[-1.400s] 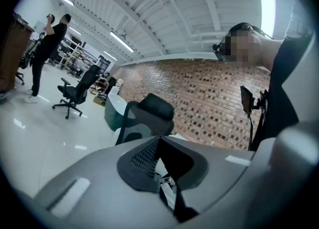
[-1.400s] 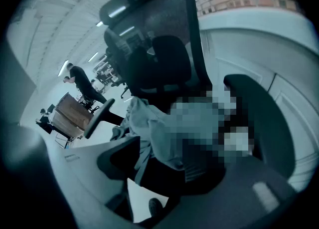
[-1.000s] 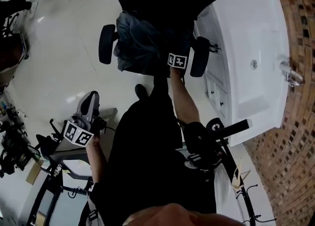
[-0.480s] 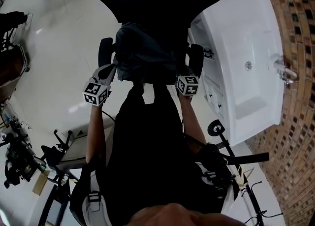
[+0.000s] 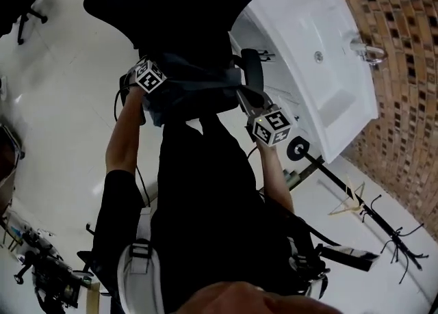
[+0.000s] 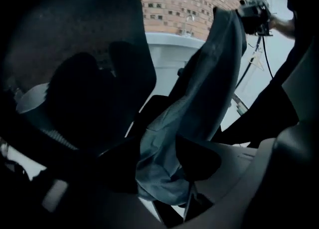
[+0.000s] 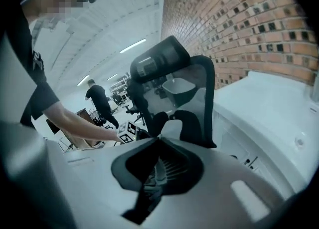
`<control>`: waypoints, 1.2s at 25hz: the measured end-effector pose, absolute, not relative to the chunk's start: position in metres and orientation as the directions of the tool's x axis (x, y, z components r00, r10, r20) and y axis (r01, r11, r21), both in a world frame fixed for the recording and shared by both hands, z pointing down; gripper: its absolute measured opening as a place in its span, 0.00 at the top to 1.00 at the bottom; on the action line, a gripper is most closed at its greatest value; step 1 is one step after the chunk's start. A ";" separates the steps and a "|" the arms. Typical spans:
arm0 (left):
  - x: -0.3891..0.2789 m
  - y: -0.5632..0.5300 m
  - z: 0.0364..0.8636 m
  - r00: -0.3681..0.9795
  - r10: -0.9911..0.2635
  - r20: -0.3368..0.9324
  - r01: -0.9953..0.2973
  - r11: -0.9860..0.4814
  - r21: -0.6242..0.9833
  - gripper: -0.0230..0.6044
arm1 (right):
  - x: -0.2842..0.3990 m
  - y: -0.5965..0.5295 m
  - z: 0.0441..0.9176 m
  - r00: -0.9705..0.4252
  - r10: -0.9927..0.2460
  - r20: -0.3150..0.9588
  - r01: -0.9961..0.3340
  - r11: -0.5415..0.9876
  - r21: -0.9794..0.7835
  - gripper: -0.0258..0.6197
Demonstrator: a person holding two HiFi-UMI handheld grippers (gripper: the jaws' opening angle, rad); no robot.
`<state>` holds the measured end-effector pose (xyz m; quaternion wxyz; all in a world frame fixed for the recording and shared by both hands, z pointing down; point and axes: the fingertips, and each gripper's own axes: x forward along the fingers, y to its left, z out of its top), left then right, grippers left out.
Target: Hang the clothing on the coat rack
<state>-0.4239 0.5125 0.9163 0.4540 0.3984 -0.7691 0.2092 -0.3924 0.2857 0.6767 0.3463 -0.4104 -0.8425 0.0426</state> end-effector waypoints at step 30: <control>-0.393 0.362 0.465 -0.391 -0.813 -0.432 -0.853 0.143 0.502 0.94 | -0.236 0.111 0.497 -0.942 0.274 0.194 0.196 0.918 -0.345 0.94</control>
